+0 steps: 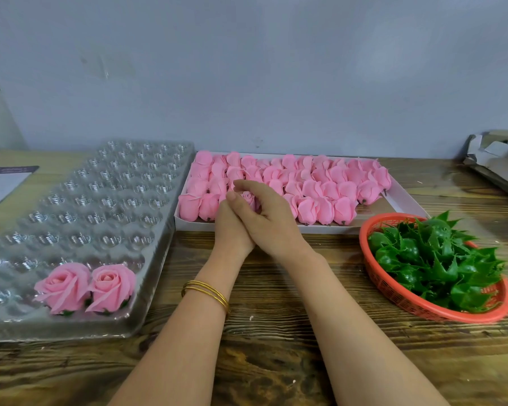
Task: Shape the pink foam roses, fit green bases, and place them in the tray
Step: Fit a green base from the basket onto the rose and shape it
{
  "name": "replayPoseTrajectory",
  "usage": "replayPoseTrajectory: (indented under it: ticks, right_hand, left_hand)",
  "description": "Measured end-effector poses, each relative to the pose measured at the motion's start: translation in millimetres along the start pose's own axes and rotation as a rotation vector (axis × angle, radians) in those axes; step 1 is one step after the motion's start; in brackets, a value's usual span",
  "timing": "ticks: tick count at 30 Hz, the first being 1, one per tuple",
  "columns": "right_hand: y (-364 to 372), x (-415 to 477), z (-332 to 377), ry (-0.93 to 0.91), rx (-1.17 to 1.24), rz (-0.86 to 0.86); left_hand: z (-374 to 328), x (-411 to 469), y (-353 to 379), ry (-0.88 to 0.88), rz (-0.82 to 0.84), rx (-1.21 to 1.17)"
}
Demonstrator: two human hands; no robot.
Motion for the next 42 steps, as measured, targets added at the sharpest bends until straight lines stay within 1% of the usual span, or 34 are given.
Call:
replayPoseTrajectory:
  ticks: [2,4,5,8,10,12,14,18,19,20,21,22,23,25,26,27,32,39,42]
  right_hand:
    - [1,-1,2,-0.001,-0.041,0.021]
    - [2,-2,4,-0.006,-0.076,0.022]
    - [2,-2,4,-0.001,-0.087,0.023]
    - [5,-2,-1,0.043,-0.099,0.054]
    - [7,-2,-5,0.059,-0.108,0.066]
    - [8,-2,-7,0.066,-0.132,0.076]
    - [11,-2,-10,0.073,-0.160,0.096]
    - [12,-3,-11,0.071,-0.217,0.129]
    - [13,-4,-10,0.068,-0.232,0.133]
    - [13,-4,-8,0.064,-0.236,0.137]
    - [13,-5,-7,0.063,-0.215,0.137]
    - [12,-5,-6,0.056,-0.144,0.121]
    - [9,-6,-7,0.052,-0.026,0.088]
    - [4,-7,-14,0.092,0.253,0.013]
    - [3,-7,-19,0.122,0.347,-0.008]
    - [3,-6,-21,0.142,0.383,-0.022]
    - [4,-4,-23,0.140,0.435,-0.047]
    - [2,-4,-22,0.146,0.354,-0.065]
    - [-3,-5,-22,0.143,0.296,-0.098]
  left_hand:
    - [3,1,1,-0.011,0.012,-0.088]
    - [3,1,3,-0.008,0.039,-0.116]
    - [2,0,4,0.001,0.050,-0.111]
    - [-8,-6,-1,0.052,0.004,0.012]
    - [-11,-9,-1,0.046,-0.007,0.023]
    - [-7,-12,-4,0.010,-0.026,-0.101]
    - [3,-17,-9,-0.056,-0.080,-0.224]
    - [8,-22,-12,-0.061,-0.119,-0.200]
    - [7,-19,-11,-0.057,-0.100,-0.186]
    - [3,-15,-8,-0.054,-0.047,-0.154]
    - [0,-11,-4,-0.053,0.007,-0.121]
    - [-5,-8,-2,-0.050,0.029,-0.071]
    - [-8,-8,-4,-0.041,0.009,0.001]
    - [-12,-11,-9,-0.032,-0.047,0.043]
    - [-13,-12,-9,-0.023,-0.052,0.058]
    - [-14,-12,-8,-0.016,-0.048,0.061]
    - [-16,-13,-12,0.006,-0.081,0.022]
    - [-16,-14,-11,-0.005,-0.085,0.032]
    - [-14,-13,-11,-0.011,-0.084,0.023]
Point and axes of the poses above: each hand's wrist, its own x-axis towards the middle knuckle, its own y-axis out of the palm, z = x × y, the point moved 9 cm from there along x, towards the middle knuckle, and after that the axes turned 15 degrees about z, right-handed, at the moved point
